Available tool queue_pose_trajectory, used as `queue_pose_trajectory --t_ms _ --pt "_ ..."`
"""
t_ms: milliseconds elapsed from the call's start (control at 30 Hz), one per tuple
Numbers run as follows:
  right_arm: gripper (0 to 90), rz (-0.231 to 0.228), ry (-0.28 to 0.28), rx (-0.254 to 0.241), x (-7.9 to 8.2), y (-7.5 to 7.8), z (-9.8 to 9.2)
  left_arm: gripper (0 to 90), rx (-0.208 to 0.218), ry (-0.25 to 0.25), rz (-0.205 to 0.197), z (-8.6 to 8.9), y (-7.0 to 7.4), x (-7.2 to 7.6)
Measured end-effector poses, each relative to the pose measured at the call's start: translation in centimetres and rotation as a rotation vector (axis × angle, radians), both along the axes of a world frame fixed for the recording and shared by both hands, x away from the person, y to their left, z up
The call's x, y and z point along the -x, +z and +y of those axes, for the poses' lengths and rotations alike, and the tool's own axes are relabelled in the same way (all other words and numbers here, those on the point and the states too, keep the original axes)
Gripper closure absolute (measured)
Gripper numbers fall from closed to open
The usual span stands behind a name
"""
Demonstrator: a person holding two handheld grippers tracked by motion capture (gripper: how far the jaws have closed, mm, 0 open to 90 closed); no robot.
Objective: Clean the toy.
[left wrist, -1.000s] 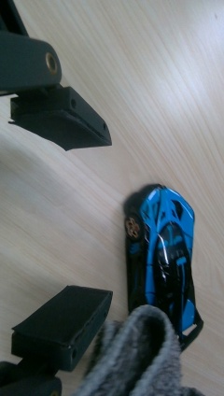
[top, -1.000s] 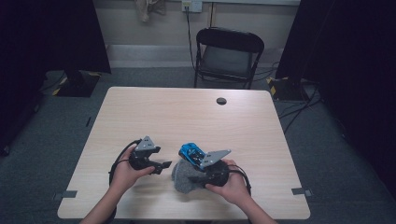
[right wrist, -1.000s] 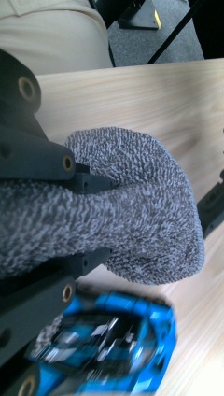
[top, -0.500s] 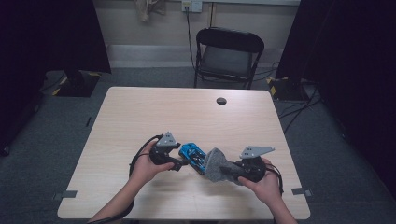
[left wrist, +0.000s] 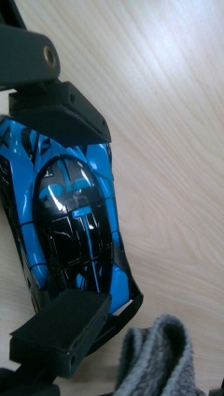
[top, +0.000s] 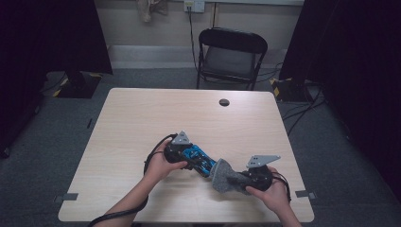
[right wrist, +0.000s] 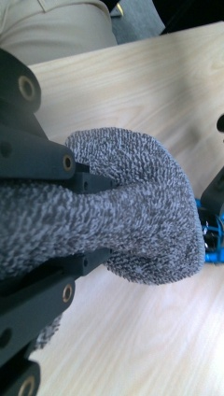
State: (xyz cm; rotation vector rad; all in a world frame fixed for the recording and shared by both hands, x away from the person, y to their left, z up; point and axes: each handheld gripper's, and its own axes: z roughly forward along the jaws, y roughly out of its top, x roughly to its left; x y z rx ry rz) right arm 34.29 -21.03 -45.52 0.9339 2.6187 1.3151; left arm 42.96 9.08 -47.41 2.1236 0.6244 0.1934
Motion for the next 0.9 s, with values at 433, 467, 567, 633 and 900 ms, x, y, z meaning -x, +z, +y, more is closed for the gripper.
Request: queue_pose_trajectory --t_ms 433,467,567,633,900 --pt "68.5 0.02 0.018 0.063 -0.5 -2.3 2.8 12.2 0.011 -0.032 -0.01 -0.8 -1.3 -0.1" --pt "68.5 0.022 0.017 0.07 -0.6 -2.6 3.0 12.1 0.011 -0.032 -0.01 -0.8 -1.3 -0.1" --pt "68.9 0.035 -0.004 0.052 -0.7 -3.1 3.2 12.2 0.016 -0.036 -0.021 -0.8 -1.4 0.0" --pt "69.2 0.031 -0.026 0.052 -0.9 -3.0 3.2 12.0 -0.006 -0.055 -0.033 -0.8 -1.3 0.0" --pt "69.6 0.033 -0.097 0.05 -1.5 -3.1 3.2 11.5 -0.042 -0.051 -0.046 -0.9 -1.1 0.2"
